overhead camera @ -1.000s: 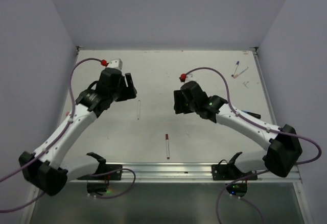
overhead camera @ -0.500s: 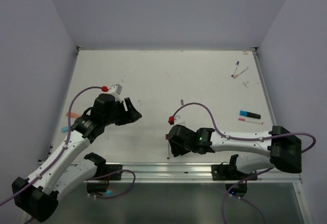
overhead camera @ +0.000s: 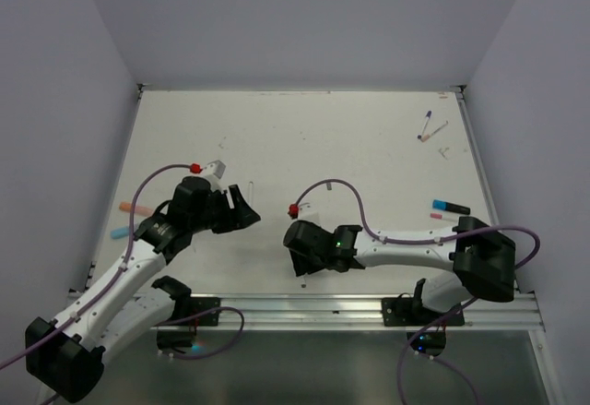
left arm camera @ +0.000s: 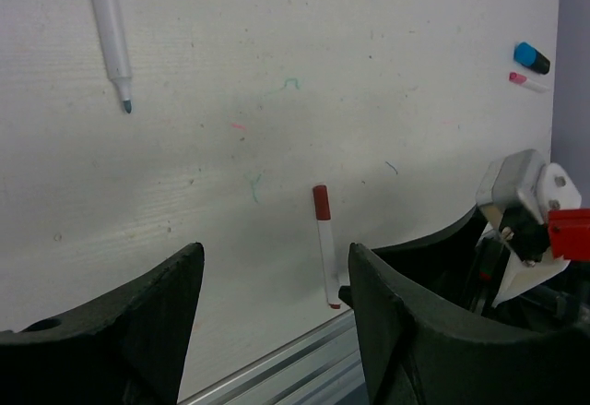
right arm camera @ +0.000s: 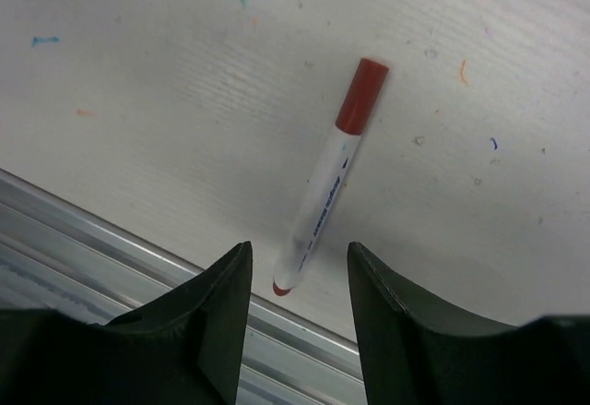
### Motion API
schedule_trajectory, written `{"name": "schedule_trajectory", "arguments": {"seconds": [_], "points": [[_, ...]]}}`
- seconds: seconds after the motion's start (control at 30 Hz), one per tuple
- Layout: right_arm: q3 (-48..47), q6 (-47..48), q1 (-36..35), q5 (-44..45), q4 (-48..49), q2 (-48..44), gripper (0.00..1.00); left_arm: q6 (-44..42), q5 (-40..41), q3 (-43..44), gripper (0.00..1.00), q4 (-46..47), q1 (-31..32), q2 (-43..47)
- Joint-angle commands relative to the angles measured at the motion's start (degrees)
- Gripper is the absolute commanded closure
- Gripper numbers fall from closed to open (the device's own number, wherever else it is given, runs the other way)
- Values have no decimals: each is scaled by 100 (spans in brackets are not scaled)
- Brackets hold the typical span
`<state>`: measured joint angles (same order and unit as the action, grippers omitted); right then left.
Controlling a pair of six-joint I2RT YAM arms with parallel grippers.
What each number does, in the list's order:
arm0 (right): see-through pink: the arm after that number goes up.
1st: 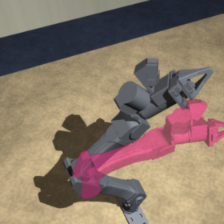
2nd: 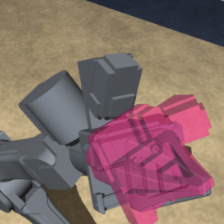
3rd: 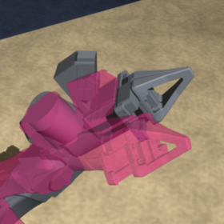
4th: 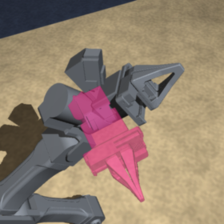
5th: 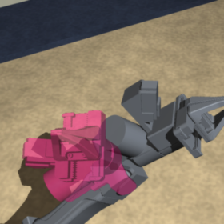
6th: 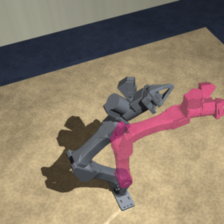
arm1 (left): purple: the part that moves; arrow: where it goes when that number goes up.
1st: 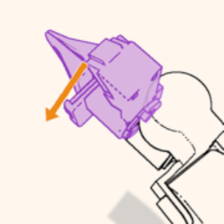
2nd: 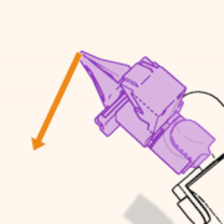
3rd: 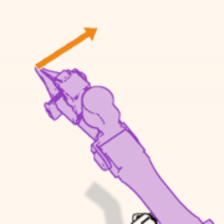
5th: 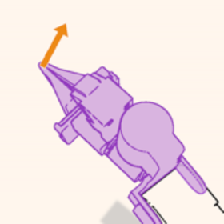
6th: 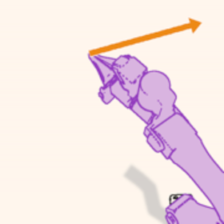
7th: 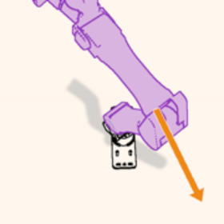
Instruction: Open the pen caps
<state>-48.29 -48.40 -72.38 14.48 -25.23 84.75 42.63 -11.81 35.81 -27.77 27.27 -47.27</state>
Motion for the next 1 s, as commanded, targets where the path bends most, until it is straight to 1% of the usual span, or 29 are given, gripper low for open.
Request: {"name": "schedule_trajectory", "arguments": {"seconds": [0.0, 0.07, 0.17, 0.33, 0.63, 0.8, 0.97], "points": [[-461, 94, 399, 292, 159, 94, 51, 35, -164, -171, 34, 97, 59, 261], [-593, 269, 680, 135, 150, 155, 53, 43, -111, -189, 34, 0, 51, 436], [-830, 427, 909, -76, 81, 401, 56, 61, -128, -162, 34, -62, 59, 543], [-1086, 437, 919, -235, -43, 832, 60, 17, -137, -136, 34, -141, 51, 596], [-1015, 340, 927, -112, -105, 973, 61, -27, -163, -145, 33, -132, 51, 569], [-1086, 305, 954, -121, -96, 1201, 62, -27, -190, -145, 33, -106, 51, 569], [-954, 208, 1041, -182, 141, 1289, 64, -62, -164, -127, 33, -185, 51, 622]]}}
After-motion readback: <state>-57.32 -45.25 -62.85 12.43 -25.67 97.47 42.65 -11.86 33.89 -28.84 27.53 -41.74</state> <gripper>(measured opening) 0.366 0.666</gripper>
